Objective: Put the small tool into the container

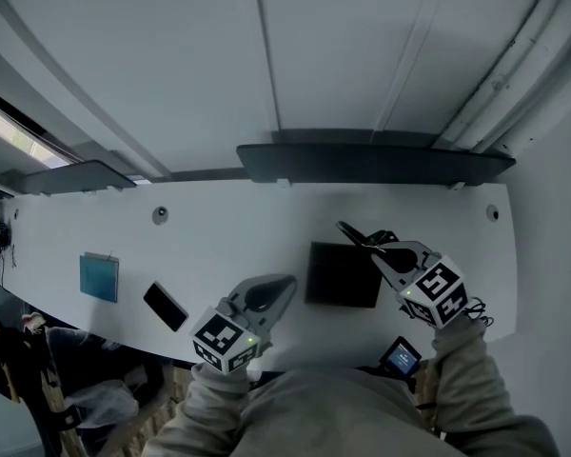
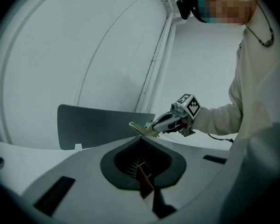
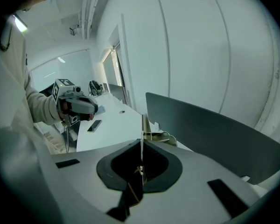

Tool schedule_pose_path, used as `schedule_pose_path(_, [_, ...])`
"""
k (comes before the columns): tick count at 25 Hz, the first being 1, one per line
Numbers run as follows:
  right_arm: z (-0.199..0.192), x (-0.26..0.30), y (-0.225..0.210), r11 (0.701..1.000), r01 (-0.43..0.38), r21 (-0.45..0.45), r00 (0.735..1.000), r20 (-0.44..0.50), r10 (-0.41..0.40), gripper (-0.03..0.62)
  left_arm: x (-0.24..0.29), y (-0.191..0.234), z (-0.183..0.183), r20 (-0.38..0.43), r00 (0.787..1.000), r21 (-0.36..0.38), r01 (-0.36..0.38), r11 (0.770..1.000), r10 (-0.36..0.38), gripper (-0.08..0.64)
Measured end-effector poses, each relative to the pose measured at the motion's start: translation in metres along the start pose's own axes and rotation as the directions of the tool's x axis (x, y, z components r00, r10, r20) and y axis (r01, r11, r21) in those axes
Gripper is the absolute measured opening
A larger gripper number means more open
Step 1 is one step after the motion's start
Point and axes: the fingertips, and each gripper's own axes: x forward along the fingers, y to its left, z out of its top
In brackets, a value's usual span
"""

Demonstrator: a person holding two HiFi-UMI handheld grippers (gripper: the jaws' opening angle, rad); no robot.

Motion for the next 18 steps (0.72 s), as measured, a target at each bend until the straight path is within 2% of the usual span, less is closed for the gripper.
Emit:
schedule_pose_path(11, [-0.011, 0.023, 0.005, 0.991, -0.035, -0.130, 0.993, -0.112, 0.020, 0.021, -0.011, 0.010, -0.009, 0.001, 0.999, -0.029, -0.038, 0.999, 0.038, 0.002])
schedule_pose_path(18, [-0.032, 0.043, 0.005, 0.967, -0.089, -0.239, 0.975, -0.220, 0.035, 0.021, -0.016, 0.011, -0.015, -0.009, 0.998, -0.044, -0.066, 0.997, 0.066, 0.002])
